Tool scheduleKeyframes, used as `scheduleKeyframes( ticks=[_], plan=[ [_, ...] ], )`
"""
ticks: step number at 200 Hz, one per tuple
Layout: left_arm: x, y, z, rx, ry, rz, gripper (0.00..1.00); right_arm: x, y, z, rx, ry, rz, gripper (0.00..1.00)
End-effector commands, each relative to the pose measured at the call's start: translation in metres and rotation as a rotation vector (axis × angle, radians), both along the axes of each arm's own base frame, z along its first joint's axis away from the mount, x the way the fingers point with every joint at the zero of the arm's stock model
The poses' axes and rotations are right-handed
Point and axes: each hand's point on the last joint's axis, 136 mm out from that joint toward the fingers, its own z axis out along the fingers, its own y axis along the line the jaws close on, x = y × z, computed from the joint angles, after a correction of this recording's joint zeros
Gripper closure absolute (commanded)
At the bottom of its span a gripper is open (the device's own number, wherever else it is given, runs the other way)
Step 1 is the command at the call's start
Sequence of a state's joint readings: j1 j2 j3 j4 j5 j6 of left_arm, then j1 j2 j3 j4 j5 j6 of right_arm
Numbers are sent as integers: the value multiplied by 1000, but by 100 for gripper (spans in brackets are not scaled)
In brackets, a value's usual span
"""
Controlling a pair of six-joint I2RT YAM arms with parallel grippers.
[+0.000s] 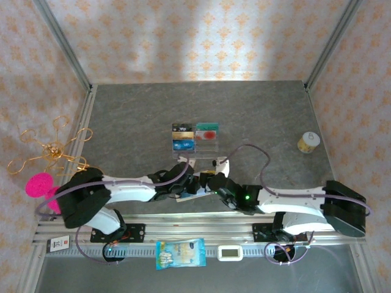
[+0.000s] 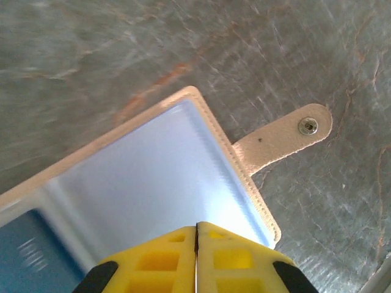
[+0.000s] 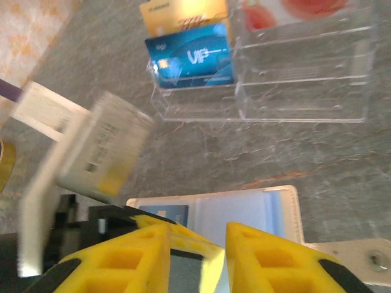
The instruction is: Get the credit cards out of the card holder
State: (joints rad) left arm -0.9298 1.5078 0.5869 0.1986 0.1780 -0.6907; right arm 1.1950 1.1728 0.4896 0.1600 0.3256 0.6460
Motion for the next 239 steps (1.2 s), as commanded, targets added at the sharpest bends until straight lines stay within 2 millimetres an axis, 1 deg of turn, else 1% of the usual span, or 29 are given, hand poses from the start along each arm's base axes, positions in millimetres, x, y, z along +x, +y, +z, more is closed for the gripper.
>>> scheduleKeyframes(
  ticks=[1, 18, 29, 35, 36, 37, 38, 39, 51, 54, 63, 72, 75, 77, 84, 88, 105, 120, 147, 175, 200, 220, 239],
  plan=[
    [-4, -20, -1, -3, 15, -87, 91, 0, -23, -1, -9, -3, -80, 72],
    [-1, -18, 3, -9, 2, -66, 91, -1, -29, 0, -1, -4, -84, 72],
    [0, -11, 9, -10, -18, -37, 90, -2, -30, -2, -1, 2, -86, 71],
    [1, -5, 15, -16, -36, -14, 88, -4, -28, -3, 1, 5, -72, 72],
    [1, -4, 14, -13, -34, -10, 88, -4, -28, -3, 0, 6, -68, 72],
    [2, -3, 18, -20, -42, -7, 87, -4, -27, -3, 2, 6, -63, 72],
    [2, -2, 16, -17, -40, 0, 87, -5, -26, -3, 3, 7, -58, 72],
    [2, -1, 20, -25, -47, 1, 87, -5, -26, -3, 4, 7, -53, 73],
    [3, 12, 33, -44, -84, 57, 83, -9, -12, -3, 21, 24, 27, 73],
    [3, 17, 33, -41, -88, 72, 82, -11, -7, -4, 26, 31, 54, 73],
    [3, 30, 40, -60, -105, 117, 80, -14, 7, -7, 41, 65, 138, 73],
    [2, 42, 41, -73, -106, 153, 79, -16, 17, -11, 42, 102, 191, 74],
    [1, 46, 39, -74, -102, 163, 79, -16, 21, -9, 49, 105, 210, 74],
    [0, 49, 38, -76, -101, 170, 79, -17, 24, -14, 38, 115, 223, 74],
    [-1, 58, 34, -74, -89, 195, 80, -19, 33, -18, 29, 135, 274, 74],
    [-2, 62, 31, -72, -83, 207, 82, -21, 39, -18, 31, 143, 300, 74],
    [-6, 80, 18, -59, -52, 247, 89, -26, 60, -29, 8, 193, 398, 74],
    [-7, 88, 11, -62, -42, 264, 93, -27, 71, -38, -10, 224, 431, 75],
    [-3, 96, 2, -23, -42, 278, 99, -24, 81, -44, 5, 258, 446, 73],
    [-2, 101, -15, 32, -27, 273, 100, -18, 79, -57, -5, 301, 409, 72],
    [-2, 92, -24, 41, -4, 229, 100, -14, 73, -57, 0, 300, 363, 72],
    [1, 83, -26, 35, 0, 202, 100, -9, 64, -58, 6, 301, 316, 73],
    [4, 77, -23, 27, -5, 188, 100, -3, 56, -61, 23, 318, 283, 73]
  ],
)
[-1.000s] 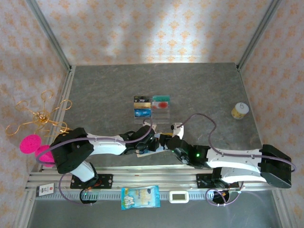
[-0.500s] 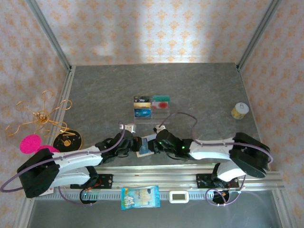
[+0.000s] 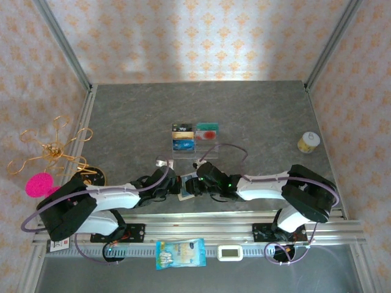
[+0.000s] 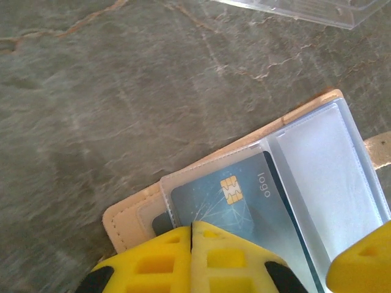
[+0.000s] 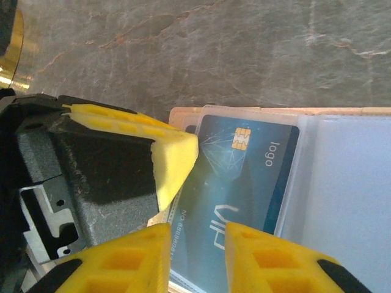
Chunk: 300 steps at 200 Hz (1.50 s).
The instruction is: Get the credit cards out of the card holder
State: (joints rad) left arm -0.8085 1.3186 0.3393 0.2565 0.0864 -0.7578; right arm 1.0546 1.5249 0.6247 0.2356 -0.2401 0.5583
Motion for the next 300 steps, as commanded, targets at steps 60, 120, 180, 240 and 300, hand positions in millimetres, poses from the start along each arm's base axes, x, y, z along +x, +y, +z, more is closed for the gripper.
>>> scheduleKeyframes(
  ticks=[60, 120, 180, 240, 300],
  plan=[
    [-2, -4, -6, 17, 12, -50, 100, 21, -16, -12, -6, 37, -118, 73],
    [-3, -7, -5, 10, 11, -63, 100, 19, -24, -35, -67, 68, -131, 73],
    [-4, -2, -8, 30, 8, -63, 100, 28, -56, -40, -174, 2, -244, 74],
    [2, -7, 7, 39, -32, -91, 100, 26, -41, -14, -129, -46, -203, 70],
    [-3, -24, 32, 2, -64, -142, 100, 33, -37, 9, -144, -77, -37, 79]
  ],
)
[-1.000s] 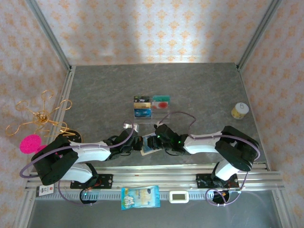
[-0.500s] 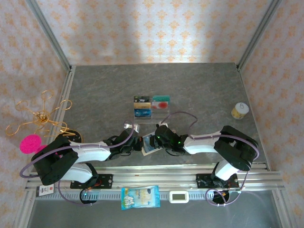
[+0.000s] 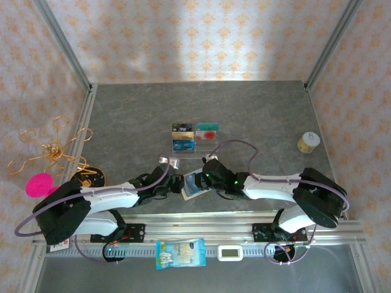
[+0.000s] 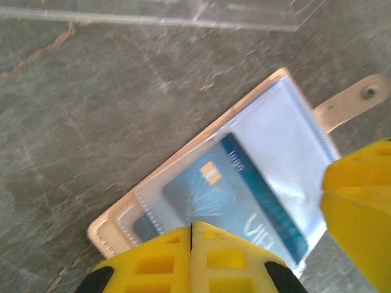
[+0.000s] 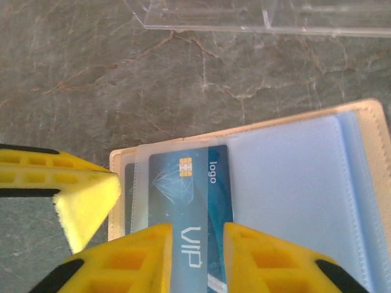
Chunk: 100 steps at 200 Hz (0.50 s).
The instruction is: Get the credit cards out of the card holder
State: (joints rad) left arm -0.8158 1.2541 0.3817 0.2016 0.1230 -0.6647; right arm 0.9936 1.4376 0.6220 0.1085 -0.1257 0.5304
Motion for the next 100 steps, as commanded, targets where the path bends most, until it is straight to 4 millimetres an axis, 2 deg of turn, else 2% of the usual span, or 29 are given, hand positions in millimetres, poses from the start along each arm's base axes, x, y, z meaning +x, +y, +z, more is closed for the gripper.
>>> scheduleKeyframes(
  ticks=[1, 12, 33, 51, 76, 100],
  plan=[
    [-5, -11, 7, 9, -2, -47, 100, 6, 1, 1, -61, -6, 87, 80],
    [-9, -15, -1, 28, 22, -62, 100, 18, -3, -3, -72, -10, 63, 83],
    [-13, -13, -17, 59, 58, -53, 100, 44, -23, -18, -121, -4, -37, 94],
    [-14, -7, -27, 80, 73, -29, 100, 51, -32, -32, -171, -1, -79, 98],
    [-13, -10, -23, 48, 63, -28, 100, 41, -54, -56, -233, 60, -159, 100],
    [-9, -15, -9, 12, 35, -33, 100, 19, -67, -57, -193, 73, -227, 100]
  ],
)
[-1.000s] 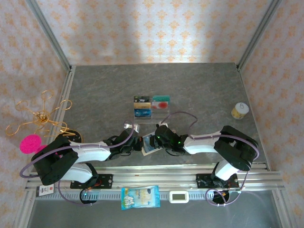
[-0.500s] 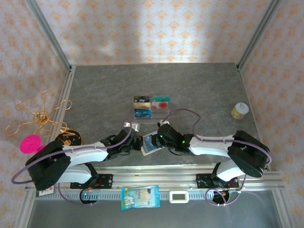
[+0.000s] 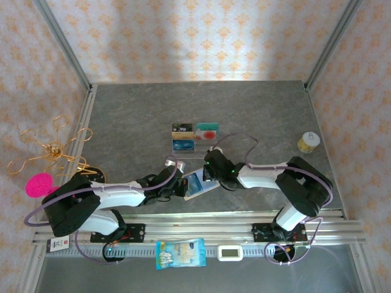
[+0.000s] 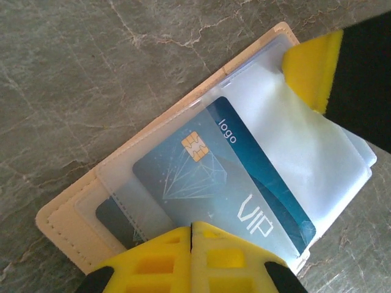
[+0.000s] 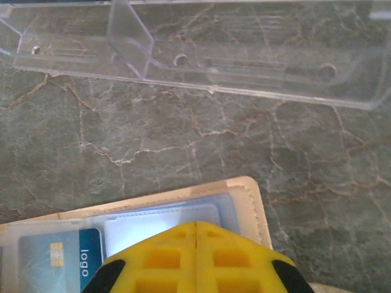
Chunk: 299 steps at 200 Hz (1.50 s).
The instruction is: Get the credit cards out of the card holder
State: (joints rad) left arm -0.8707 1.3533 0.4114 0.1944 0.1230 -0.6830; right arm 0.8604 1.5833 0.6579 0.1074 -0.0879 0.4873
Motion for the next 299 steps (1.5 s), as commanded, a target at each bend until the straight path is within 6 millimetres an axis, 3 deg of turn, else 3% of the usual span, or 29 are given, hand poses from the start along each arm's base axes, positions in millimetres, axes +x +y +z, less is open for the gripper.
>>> scheduleKeyframes(
  ticks=[1, 35, 50, 67, 86, 106, 134, 161, 243, 299],
  plan=[
    [3, -3, 12, -39, -26, 10, 100, -26, -32, -18, -60, 47, -105, 100],
    [9, -4, 35, -83, -78, 30, 100, -38, -35, -5, 2, 21, -179, 100],
    [11, -3, 46, -100, -109, 34, 100, -35, -34, 3, 22, -1, -195, 93],
    [12, -6, 58, -127, -141, 22, 93, -29, -35, 18, 20, -48, -198, 84],
    [11, -9, 63, -150, -153, 9, 89, -28, -24, 40, 82, -88, -142, 78],
    [9, -10, 59, -161, -153, -2, 89, -39, 3, 53, 184, -38, -8, 76],
    [9, -10, 51, -157, -151, -3, 90, -56, 35, 45, 283, 104, 94, 73],
    [10, -11, 43, -130, -152, -14, 94, -60, 45, 38, 328, 170, 82, 74],
    [11, 2, 2, 3, -86, 18, 100, -53, 34, 13, 268, 210, -25, 74],
    [2, 13, -11, 28, -49, 30, 100, -50, 28, 4, 258, 222, -54, 75]
  ],
)
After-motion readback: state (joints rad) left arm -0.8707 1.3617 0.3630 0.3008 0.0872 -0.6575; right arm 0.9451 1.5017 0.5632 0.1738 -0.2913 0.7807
